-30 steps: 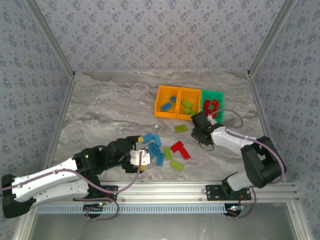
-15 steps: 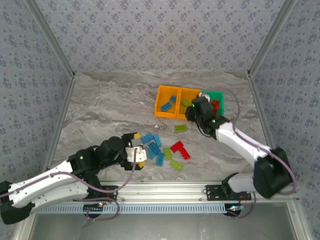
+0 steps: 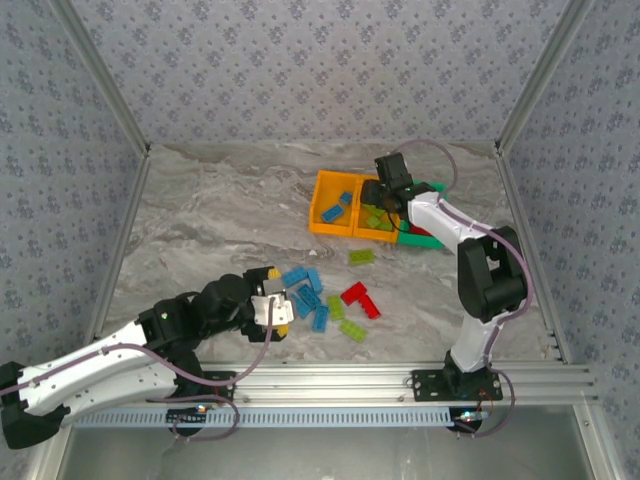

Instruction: Sort the legos into containers by color

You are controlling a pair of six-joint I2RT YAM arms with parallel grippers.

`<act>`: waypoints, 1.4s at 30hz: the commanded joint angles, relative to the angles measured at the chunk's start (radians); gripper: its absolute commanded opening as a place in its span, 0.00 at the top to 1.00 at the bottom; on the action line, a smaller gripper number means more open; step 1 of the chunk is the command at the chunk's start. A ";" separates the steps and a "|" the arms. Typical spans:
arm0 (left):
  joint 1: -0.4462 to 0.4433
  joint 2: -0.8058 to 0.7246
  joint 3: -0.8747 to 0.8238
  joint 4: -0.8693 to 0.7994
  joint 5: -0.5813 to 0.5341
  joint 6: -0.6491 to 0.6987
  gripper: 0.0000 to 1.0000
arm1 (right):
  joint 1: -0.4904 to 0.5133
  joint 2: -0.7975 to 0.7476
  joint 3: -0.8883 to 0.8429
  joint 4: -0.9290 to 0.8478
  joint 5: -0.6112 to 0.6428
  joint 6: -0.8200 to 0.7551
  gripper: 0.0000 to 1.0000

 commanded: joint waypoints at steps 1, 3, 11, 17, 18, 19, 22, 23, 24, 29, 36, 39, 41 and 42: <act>0.008 -0.027 0.004 0.027 0.029 -0.005 0.01 | 0.004 -0.073 0.002 -0.099 -0.066 -0.007 0.35; 0.009 -0.034 0.003 0.024 0.031 -0.002 0.01 | 0.024 -0.150 -0.051 -0.124 -0.087 -0.021 0.32; 0.019 -0.039 0.009 0.000 0.069 0.014 0.01 | 0.212 -0.452 -0.427 -0.043 -0.112 -0.054 0.11; 0.027 -0.035 0.012 -0.007 0.090 0.016 0.01 | 0.302 -0.363 -0.455 -0.063 0.029 -0.110 0.00; 0.027 -0.035 0.012 -0.010 0.089 0.016 0.01 | 0.300 -0.333 -0.446 -0.062 0.055 -0.118 0.00; 0.027 -0.035 0.010 -0.011 0.089 0.016 0.01 | 0.297 -0.306 -0.435 -0.065 0.078 -0.121 0.00; 0.027 -0.035 0.011 -0.016 0.089 0.012 0.01 | 0.284 -0.204 -0.381 -0.070 0.100 -0.138 0.00; 0.028 -0.034 0.012 -0.020 0.092 0.012 0.01 | 0.283 -0.166 -0.365 -0.064 0.092 -0.143 0.00; 0.028 -0.033 0.012 -0.022 0.093 0.012 0.01 | 0.281 -0.130 -0.351 -0.050 0.084 -0.145 0.00; 0.033 -0.029 0.014 -0.022 0.096 0.010 0.01 | 0.279 -0.011 -0.299 -0.029 0.080 -0.118 0.04; 0.033 -0.029 0.014 -0.022 0.100 0.011 0.01 | 0.271 -0.030 -0.341 -0.016 0.058 -0.080 0.33; 0.033 -0.030 0.015 -0.022 0.100 0.010 0.01 | 0.274 -0.102 -0.370 -0.038 0.068 -0.065 0.35; 0.033 -0.032 0.015 -0.022 0.100 0.011 0.01 | 0.278 -0.172 -0.389 -0.052 0.080 -0.056 0.36; 0.033 -0.032 0.017 -0.023 0.100 0.011 0.01 | 0.280 -0.219 -0.397 -0.059 0.090 -0.053 0.35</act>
